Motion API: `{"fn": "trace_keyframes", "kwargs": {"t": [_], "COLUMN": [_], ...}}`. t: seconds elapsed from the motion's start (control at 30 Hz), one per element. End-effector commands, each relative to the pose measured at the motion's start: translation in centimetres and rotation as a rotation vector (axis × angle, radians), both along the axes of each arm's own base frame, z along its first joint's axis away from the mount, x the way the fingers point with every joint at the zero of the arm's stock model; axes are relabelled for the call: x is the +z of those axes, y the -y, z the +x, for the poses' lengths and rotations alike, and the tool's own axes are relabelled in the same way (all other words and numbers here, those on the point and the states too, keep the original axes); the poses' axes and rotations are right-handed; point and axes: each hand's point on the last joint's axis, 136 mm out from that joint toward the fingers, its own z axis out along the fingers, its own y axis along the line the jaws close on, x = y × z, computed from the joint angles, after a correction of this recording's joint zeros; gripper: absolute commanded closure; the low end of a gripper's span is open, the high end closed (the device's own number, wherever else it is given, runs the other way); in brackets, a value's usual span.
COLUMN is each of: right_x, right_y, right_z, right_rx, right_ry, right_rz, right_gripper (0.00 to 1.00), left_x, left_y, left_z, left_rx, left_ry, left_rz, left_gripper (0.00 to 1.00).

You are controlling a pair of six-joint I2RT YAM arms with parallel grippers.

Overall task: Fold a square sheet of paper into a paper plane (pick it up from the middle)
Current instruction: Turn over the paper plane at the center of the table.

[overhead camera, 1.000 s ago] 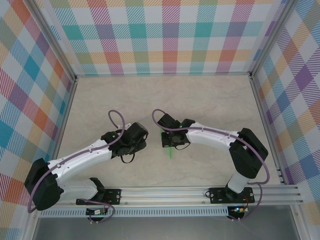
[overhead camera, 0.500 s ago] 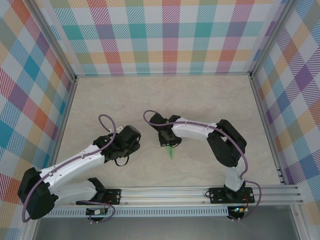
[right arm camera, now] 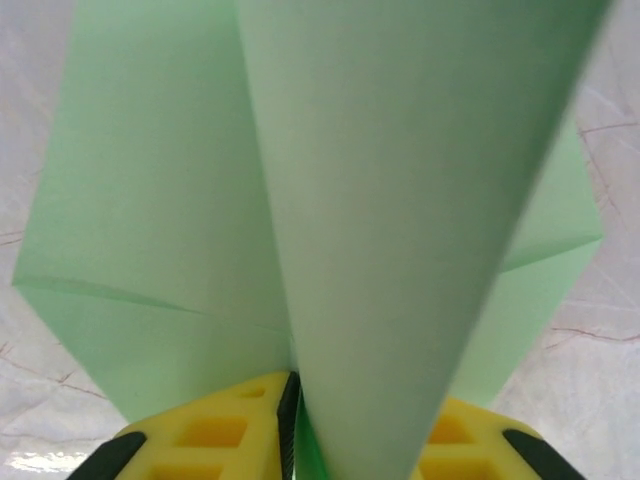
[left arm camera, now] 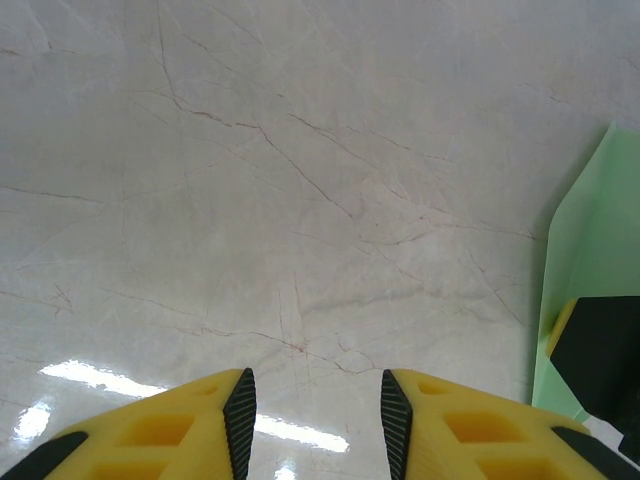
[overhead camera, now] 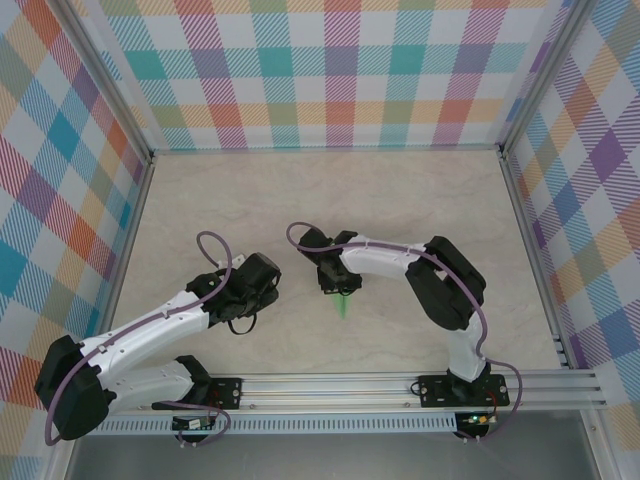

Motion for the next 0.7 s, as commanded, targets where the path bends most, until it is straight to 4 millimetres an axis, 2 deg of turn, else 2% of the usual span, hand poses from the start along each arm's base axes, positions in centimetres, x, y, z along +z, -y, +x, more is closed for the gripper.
{"fn": "trace_keyframes", "kwargs": {"t": [0.0,0.27,0.37,0.67], "right_x": [-1.9,-4.6,-5.6,-6.3], "right_y": [0.3,1.2,1.4,1.4], "right_z": [-0.6,-1.7,-2.3,-2.5], "right_rx": [-0.026,-0.065,-0.082,-0.075], "right_ry": [-0.056,-0.121,-0.147,-0.167], "right_rz": [-0.030,-0.079,-0.089,-0.123], "right_gripper": [0.71,0.60,0.60,0.52], "left_x": [-0.2,-0.4,-0.5,-0.5], "left_y": [-0.5,-0.5,-0.5,-0.4], "left_z": [-0.1,-0.2,-0.2,-0.2], "left_rx": [0.020,0.021,0.020,0.020], "left_ry": [-0.005,-0.012,-0.014,-0.011], "left_rz": [-0.005,-0.011,-0.011,-0.017], "left_gripper": [0.60,0.59,0.59,0.59]}}
